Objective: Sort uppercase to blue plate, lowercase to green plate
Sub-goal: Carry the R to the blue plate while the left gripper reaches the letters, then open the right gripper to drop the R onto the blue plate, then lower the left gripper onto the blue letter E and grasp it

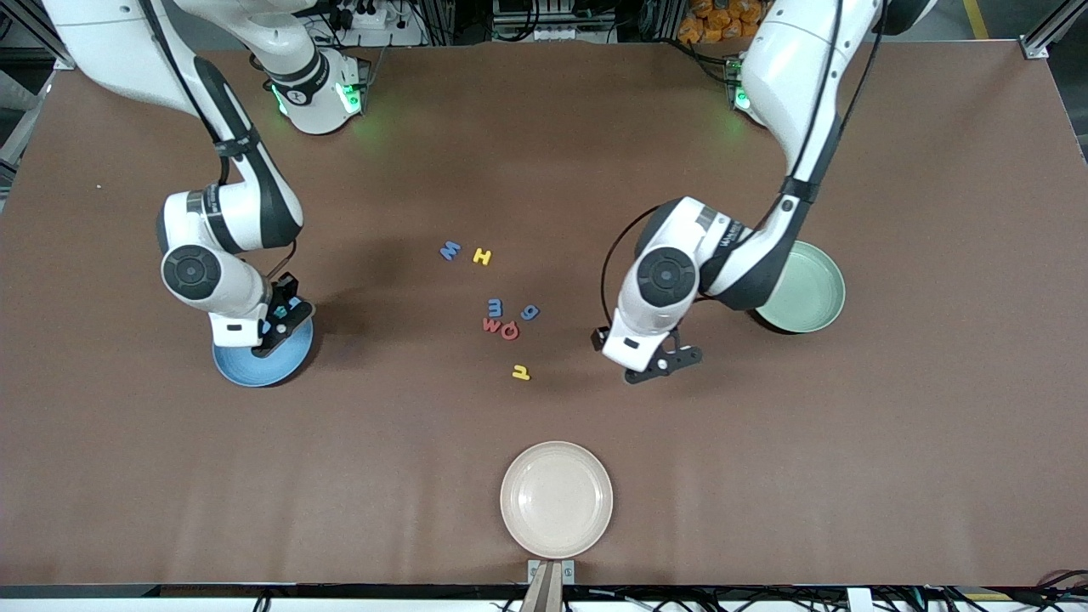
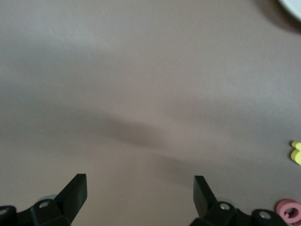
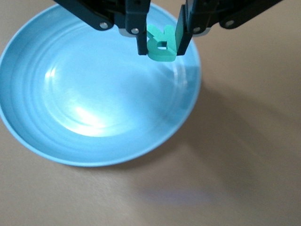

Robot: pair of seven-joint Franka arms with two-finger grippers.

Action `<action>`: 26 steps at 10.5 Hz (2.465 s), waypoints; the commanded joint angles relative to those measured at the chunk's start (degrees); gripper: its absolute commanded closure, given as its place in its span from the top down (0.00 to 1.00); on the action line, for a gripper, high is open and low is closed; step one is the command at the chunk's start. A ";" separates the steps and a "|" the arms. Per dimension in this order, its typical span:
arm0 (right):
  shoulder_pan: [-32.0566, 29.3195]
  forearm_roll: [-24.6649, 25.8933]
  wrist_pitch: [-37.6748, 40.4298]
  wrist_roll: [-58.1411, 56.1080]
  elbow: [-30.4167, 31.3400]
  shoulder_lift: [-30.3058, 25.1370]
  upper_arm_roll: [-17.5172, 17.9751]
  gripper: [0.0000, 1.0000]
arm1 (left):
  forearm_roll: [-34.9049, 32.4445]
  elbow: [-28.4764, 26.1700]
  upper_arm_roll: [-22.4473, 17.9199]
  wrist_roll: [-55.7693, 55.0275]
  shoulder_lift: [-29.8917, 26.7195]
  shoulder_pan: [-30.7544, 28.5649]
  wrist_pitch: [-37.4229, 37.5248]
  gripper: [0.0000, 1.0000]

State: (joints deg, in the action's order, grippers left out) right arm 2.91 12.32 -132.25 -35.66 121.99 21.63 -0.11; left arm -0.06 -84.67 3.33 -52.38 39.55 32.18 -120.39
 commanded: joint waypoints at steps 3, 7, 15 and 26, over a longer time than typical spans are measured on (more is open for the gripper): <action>-1.24 -0.37 -1.96 -1.61 -0.44 2.80 0.37 0.58 | 0.32 1.26 -0.69 -5.80 1.23 6.30 -5.64 1.00; -0.72 -1.94 3.02 -1.78 -2.27 1.14 0.64 0.77 | 0.06 1.43 -1.31 -9.57 3.68 11.40 -9.58 1.00; 6.31 -7.49 13.43 9.54 -9.40 -2.21 0.72 0.76 | -0.29 9.42 -11.23 -12.13 13.26 24.84 -13.03 1.00; 15.36 -10.83 0.07 20.10 -1.58 -1.68 0.64 0.79 | -2.66 12.51 -17.21 -11.87 18.72 32.15 -20.67 1.00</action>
State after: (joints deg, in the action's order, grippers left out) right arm 16.91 2.12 -130.48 -16.11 118.70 20.73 0.86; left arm -1.25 -74.41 -11.58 -63.33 56.74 62.38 -140.92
